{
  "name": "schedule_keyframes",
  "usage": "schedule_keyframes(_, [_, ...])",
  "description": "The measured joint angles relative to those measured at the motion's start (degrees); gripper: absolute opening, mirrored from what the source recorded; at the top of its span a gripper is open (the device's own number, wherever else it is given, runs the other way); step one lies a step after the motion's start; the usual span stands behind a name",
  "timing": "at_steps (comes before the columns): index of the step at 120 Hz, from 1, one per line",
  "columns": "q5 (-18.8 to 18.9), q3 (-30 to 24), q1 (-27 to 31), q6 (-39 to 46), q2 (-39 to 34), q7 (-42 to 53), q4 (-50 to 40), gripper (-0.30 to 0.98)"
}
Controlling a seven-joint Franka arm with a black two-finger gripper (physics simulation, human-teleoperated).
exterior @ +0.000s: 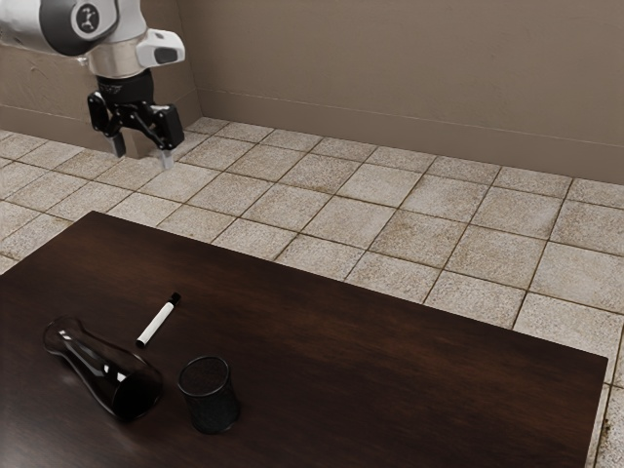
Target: Put the marker into the pen holder.
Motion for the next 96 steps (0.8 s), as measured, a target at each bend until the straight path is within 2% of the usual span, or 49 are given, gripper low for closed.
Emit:
schedule_keyframes(20, [1.11, 0.78, -1.12, 1.15, 0.61, -0.04, -1.92, 0.69])
schedule_keyframes(45, [1.5, 2.36, 1.63, 7.43, 1.23, -1.56, -16.89, 0.69])
schedule_keyframes(68, [1.35, 3.84, 5.5, 15.18, 9.32, -3.11, -21.47, 0.69])
schedule_keyframes(96, [0.91, 4.44, 5.09, 23.75, 17.61, -4.25, -21.9, 0.68])
